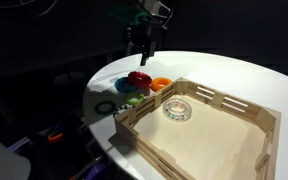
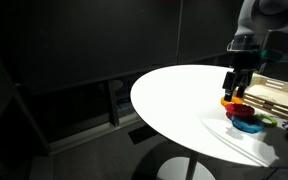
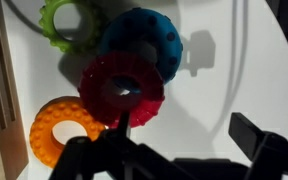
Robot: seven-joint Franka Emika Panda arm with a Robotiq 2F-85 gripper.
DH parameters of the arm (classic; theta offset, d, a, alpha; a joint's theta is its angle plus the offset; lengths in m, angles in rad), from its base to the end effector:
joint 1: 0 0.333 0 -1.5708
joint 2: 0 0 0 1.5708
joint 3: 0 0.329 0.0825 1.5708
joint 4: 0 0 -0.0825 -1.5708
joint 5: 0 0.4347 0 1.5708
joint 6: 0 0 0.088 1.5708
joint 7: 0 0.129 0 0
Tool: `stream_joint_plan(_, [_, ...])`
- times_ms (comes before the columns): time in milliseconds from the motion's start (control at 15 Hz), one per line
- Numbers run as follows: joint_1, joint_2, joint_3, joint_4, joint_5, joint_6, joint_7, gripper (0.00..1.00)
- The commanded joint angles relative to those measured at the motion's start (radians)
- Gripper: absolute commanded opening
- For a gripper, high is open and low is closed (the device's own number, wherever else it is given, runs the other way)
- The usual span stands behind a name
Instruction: Put the red ring onto the tray
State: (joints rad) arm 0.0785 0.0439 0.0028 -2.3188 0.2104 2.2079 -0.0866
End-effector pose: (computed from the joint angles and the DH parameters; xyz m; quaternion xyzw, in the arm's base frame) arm 0.5262 0.0536 0.2664 -0.9938 -0.0146 0.0767 0.0796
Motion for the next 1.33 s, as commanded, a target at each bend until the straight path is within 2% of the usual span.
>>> stream_joint_plan(0, [-0.014,0.041,0.018,0.01,-0.016,0.011,0.016,1.0])
stream_joint_plan(467, [-0.017,0.1,0.018,0.018,-0.022,-0.003,0.021,1.0])
stream_joint_plan(533, [-0.018,0.106,0.018,0.02,-0.023,-0.005,0.021,0.75])
stream_joint_plan(600, [-0.018,0.11,0.018,0.021,-0.023,-0.007,0.021,0.74])
stream_joint_plan(1133, [-0.03,0.062,0.02,0.017,0.008,-0.018,-0.013,0.09])
stream_joint_plan(1267, [-0.034,0.035,0.02,0.012,0.02,-0.02,-0.026,0.1])
